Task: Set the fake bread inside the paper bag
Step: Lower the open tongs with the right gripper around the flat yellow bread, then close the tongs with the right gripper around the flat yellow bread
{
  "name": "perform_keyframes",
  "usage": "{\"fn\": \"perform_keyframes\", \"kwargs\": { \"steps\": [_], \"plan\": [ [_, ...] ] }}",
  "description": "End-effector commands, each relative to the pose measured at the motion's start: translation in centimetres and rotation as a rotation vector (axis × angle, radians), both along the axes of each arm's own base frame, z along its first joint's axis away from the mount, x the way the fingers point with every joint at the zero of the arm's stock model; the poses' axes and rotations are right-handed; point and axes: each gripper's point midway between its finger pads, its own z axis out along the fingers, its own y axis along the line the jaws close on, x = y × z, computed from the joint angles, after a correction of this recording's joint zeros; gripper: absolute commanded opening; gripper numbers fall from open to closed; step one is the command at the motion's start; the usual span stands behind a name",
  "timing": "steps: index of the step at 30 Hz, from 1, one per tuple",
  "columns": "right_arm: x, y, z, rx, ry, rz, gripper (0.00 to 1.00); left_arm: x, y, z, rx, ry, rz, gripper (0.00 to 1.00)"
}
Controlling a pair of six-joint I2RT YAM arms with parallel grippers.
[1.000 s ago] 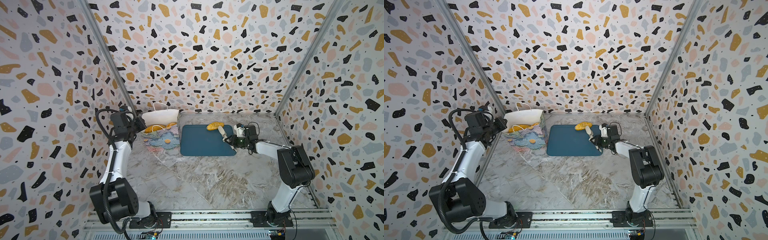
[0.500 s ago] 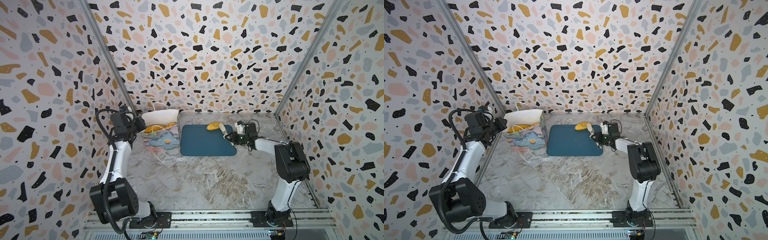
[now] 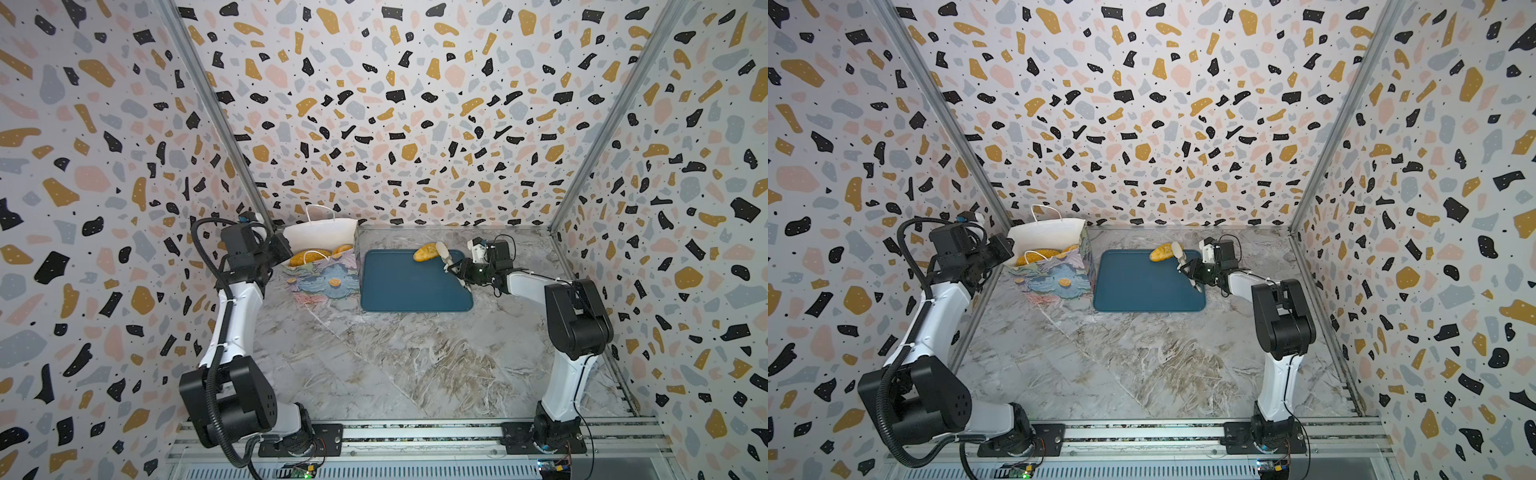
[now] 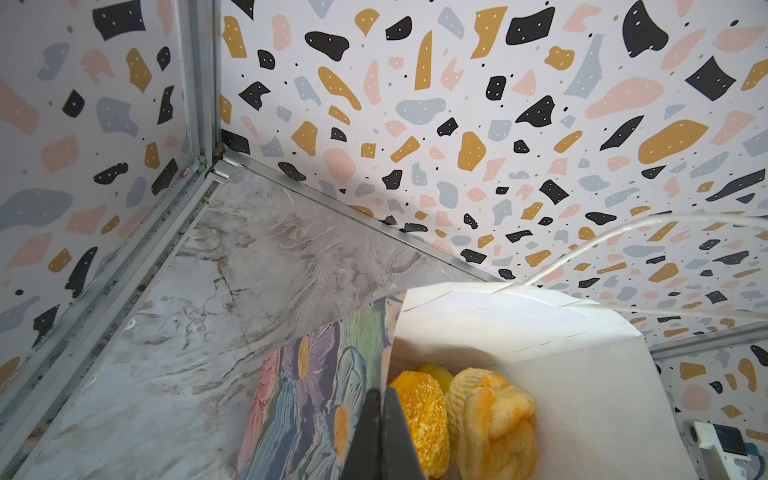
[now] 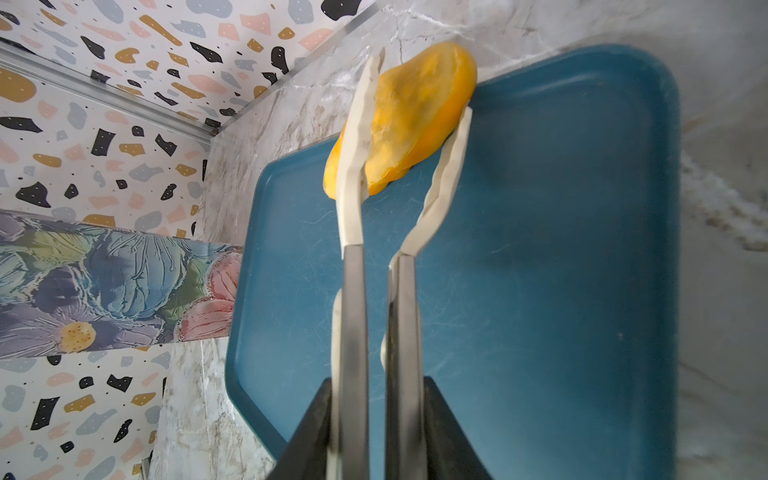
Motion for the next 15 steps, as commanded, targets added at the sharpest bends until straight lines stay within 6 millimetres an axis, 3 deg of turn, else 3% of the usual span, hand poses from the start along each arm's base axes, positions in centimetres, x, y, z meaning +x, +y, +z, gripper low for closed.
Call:
{"fn": "perform_keyframes", "kwargs": {
  "steps": [1,10,15],
  "plan": [
    [1.1,0.5,2.4,0.037,-0.053,0.013,0.34,0.1,-0.1,1.3,0.013,-0.042,-0.008,0.0],
    [1.4,0.5,1.3,0.032,-0.031,0.011,0.34,0.1,-0.1,1.4,0.013,-0.044,-0.009,0.0],
    [1.5,0.6,1.3,0.036,-0.031,0.016,0.28,0.1,-0.1,1.5,0.014,-0.046,-0.007,0.0]
  ]
}}
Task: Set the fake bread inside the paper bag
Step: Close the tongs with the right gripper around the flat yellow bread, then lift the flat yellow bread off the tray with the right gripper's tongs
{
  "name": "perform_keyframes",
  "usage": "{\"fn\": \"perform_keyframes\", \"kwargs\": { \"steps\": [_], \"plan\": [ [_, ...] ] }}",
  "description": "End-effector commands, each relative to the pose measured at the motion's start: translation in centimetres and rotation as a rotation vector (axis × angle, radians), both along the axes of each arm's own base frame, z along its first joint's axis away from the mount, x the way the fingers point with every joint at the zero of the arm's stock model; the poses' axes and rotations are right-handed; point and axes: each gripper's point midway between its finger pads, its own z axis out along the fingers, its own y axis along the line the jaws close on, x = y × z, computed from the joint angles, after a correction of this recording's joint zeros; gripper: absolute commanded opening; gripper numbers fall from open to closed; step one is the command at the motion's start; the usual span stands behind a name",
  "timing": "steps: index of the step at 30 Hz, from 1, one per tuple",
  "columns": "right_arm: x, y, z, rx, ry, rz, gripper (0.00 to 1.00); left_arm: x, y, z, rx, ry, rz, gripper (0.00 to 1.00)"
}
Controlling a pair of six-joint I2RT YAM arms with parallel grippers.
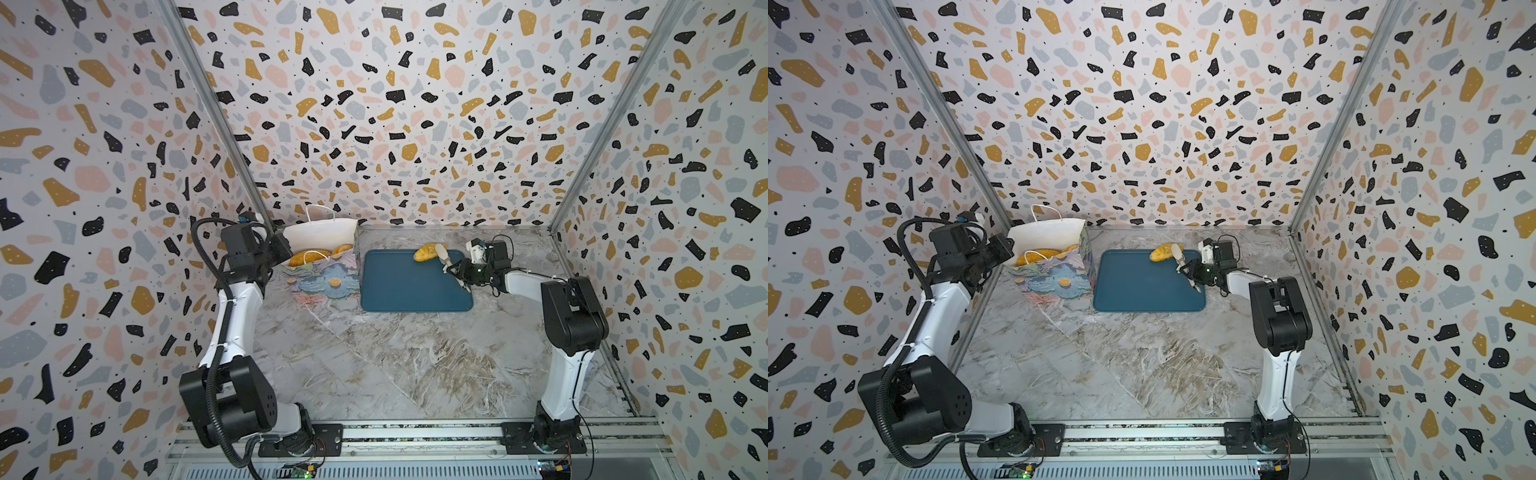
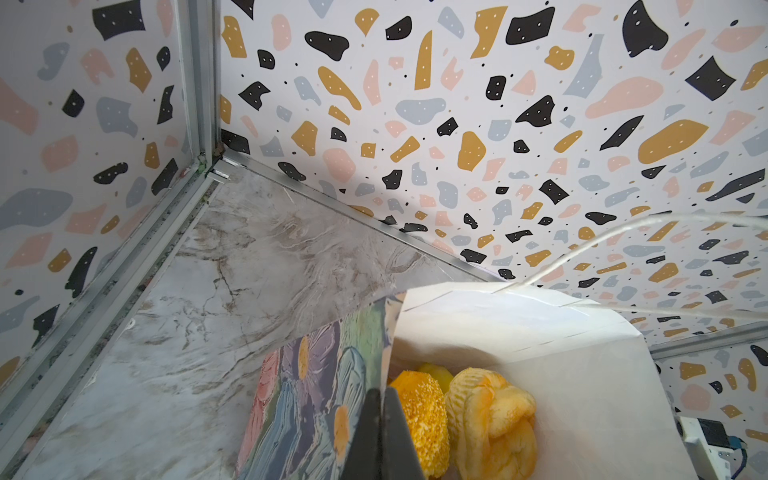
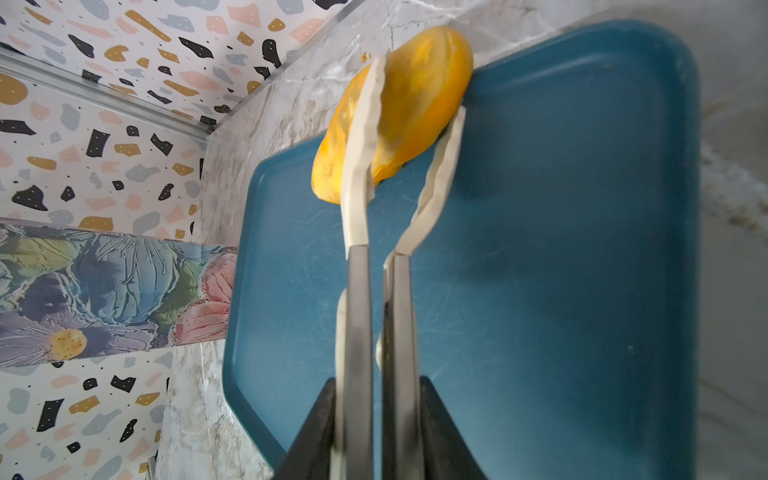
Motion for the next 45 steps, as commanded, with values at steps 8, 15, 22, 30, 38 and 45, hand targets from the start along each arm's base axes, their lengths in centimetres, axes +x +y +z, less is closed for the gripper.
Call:
{"fn": "perform_keyframes", "kwargs": {
  "steps": [8,15,22,30,38,45],
  "plan": [
    [1.0,0.4,2.5,0.032,-0.06,0.016,0.19,0.1,0.0,1.4,0.014,-0.044,-0.005,0.0],
    [0.5,0.3,3.2,0.036,-0.065,0.009,0.14,0.1,0.0,1.4,0.015,-0.045,-0.006,0.0],
    [-0.7,0.0,4.8,0.064,-0.101,-0.01,0.12,0.0,0.0,1.4,0.015,-0.046,-0.005,0.0],
    [-2.1,-0.4,6.0,0.074,-0.121,-0.019,0.11,0.0,-0.1,1.5,0.014,-0.047,-0.008,0.0],
    [-3.8,-0.8,6.4,0.069,-0.13,-0.029,0.11,0.0,-0.1,1.7,0.014,-0.052,-0.007,0.0],
    [-5.7,-0.5,7.1,0.065,-0.141,-0.021,0.11,0.0,-0.1,1.7,0.013,-0.053,-0.008,0.0]
  ]
}}
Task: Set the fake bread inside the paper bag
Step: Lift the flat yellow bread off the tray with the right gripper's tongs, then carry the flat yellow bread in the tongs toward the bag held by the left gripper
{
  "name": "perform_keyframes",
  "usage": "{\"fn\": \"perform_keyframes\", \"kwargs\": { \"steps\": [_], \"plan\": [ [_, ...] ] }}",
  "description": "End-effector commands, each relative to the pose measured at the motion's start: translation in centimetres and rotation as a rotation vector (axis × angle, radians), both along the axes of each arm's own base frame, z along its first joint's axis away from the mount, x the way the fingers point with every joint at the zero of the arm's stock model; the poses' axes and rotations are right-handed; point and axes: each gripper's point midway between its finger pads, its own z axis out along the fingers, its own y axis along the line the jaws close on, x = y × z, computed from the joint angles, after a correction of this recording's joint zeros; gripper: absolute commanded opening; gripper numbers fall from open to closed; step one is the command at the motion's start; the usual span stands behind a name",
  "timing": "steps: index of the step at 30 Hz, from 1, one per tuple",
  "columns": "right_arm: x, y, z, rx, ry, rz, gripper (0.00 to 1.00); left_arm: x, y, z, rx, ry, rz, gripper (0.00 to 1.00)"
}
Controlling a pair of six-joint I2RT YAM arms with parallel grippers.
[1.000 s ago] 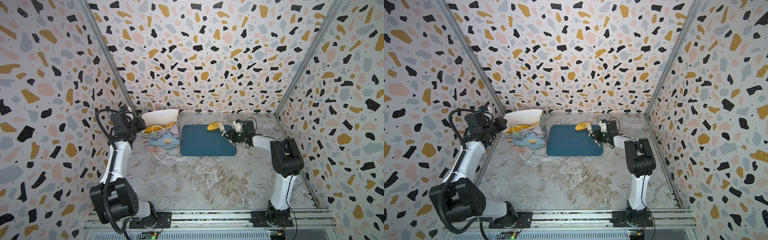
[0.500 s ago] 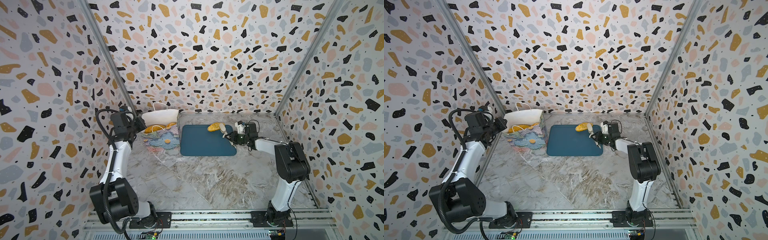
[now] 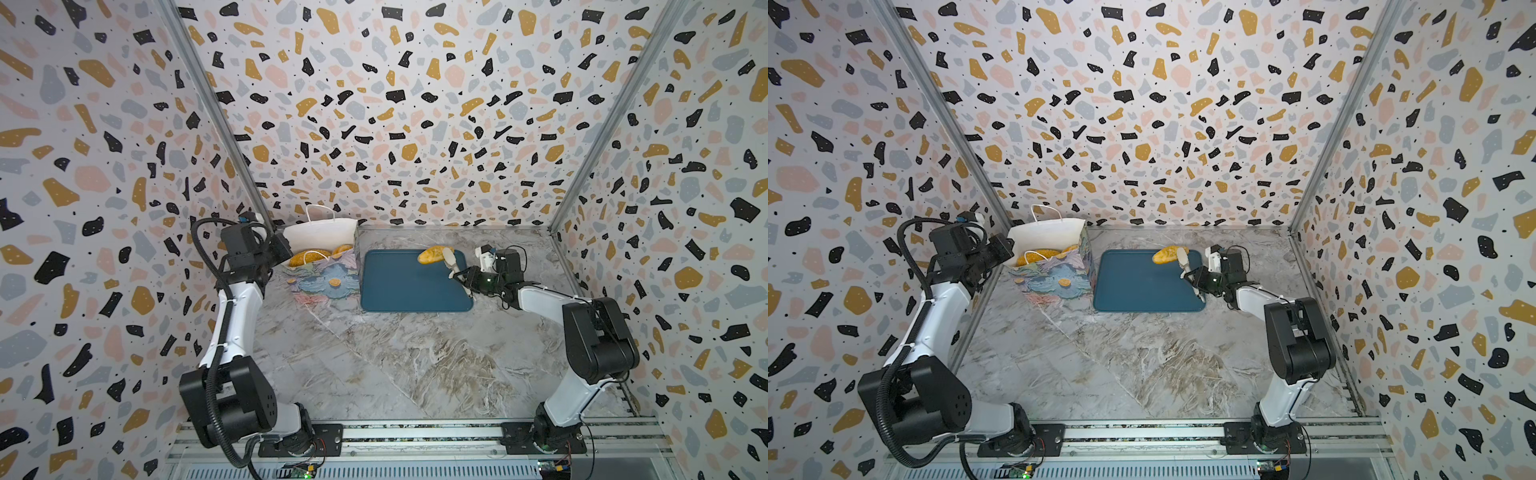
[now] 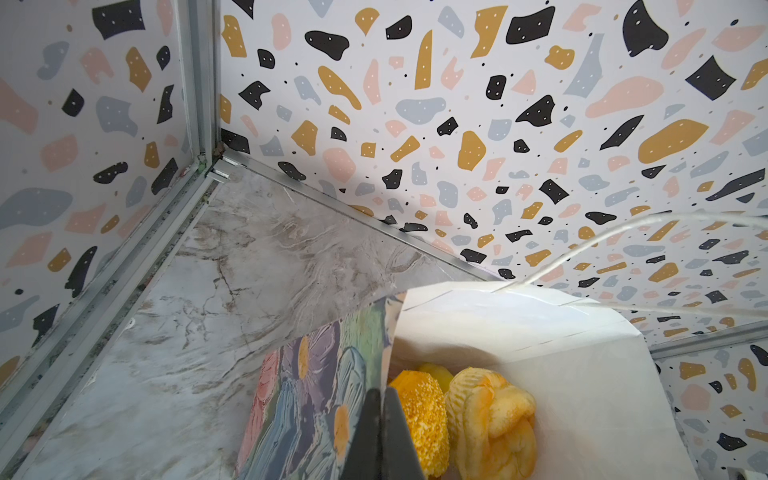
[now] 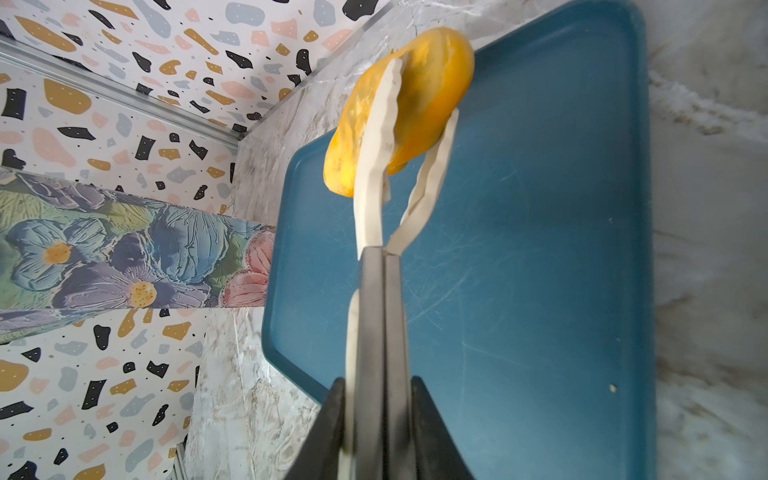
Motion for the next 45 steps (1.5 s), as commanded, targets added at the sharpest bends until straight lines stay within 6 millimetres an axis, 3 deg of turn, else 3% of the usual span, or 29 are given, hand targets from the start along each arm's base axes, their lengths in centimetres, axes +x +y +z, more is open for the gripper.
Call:
{"fn": "perform_keyframes", "kwargs": {
  "steps": [1,14,45],
  "plan": [
    [-0.2,0.5,3.9,0.023,-0.111,0.007,0.11,0.0,-0.1,1.8,0.013,-0.055,-0.008,0.0],
    [-3.2,1.8,6.0,0.026,-0.149,0.012,0.1,0.0,-0.2,1.6,0.007,-0.056,-0.01,0.0],
    [-7.4,6.1,16.2,0.026,-0.346,0.066,0.1,0.0,-0.2,1.6,0.007,-0.056,-0.009,0.0]
  ]
}}
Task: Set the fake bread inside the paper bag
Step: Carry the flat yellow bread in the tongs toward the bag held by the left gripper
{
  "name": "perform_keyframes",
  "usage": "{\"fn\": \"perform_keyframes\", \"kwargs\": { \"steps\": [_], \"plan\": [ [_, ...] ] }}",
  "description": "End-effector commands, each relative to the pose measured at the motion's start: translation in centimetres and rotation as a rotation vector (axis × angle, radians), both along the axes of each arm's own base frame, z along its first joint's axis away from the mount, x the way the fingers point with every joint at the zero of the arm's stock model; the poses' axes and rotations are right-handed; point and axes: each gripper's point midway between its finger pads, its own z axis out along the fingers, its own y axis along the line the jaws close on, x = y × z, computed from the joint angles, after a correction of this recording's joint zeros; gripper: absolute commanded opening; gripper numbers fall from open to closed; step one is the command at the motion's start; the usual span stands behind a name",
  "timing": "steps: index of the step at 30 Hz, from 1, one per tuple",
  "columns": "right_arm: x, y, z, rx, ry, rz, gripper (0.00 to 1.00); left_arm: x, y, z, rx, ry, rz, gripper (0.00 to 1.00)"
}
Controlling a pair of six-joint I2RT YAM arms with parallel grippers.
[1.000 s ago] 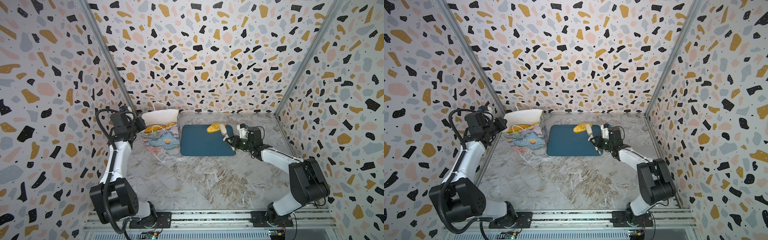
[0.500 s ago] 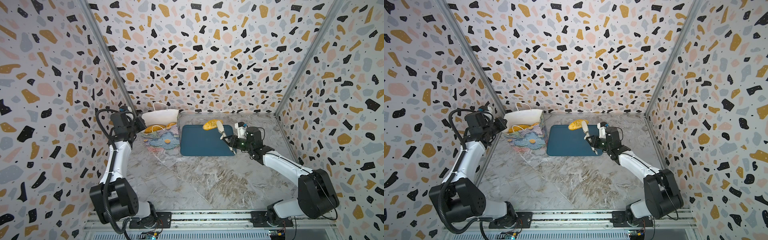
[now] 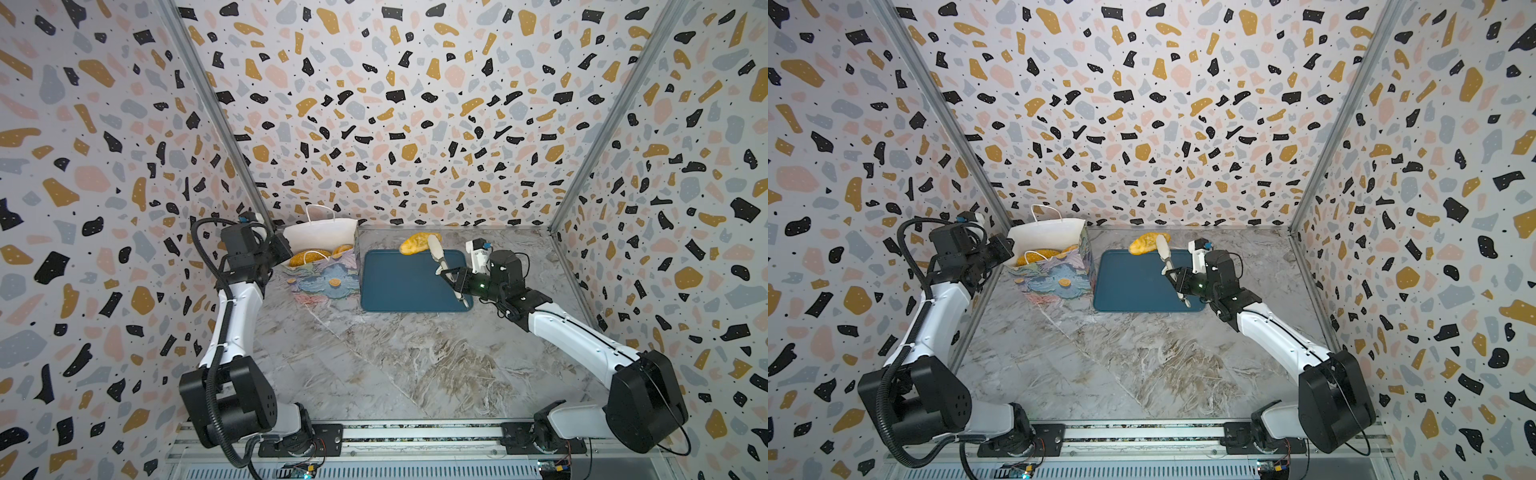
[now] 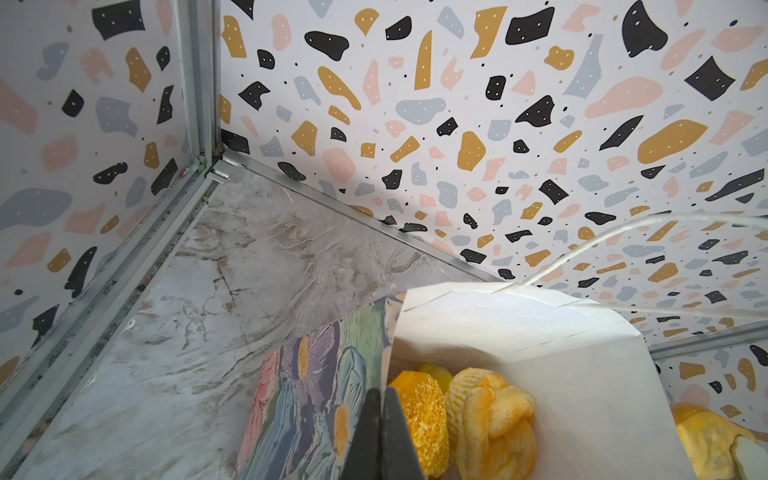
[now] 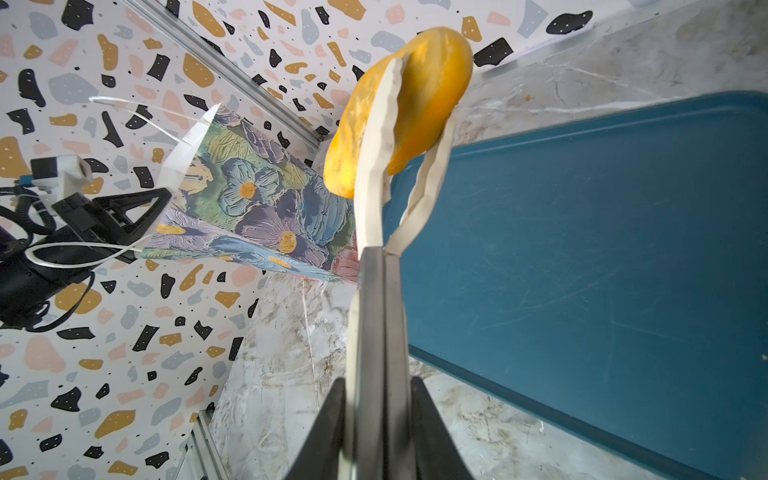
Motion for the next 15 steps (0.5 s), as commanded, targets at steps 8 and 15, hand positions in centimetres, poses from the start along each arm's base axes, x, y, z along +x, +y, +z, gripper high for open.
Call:
{"fn": "perform_keyframes", "kwargs": {
  "steps": [8,15],
  "plan": [
    [-0.9,1.7,5.7,0.025,-0.137,0.025,0.09,0.0,-0.2,1.7,0.008,-0.056,-0.008,0.0],
    [-1.6,2.6,6.1,0.024,-0.145,0.041,0.08,0.0,-0.3,1.6,0.006,-0.056,-0.011,0.0]
  ]
}}
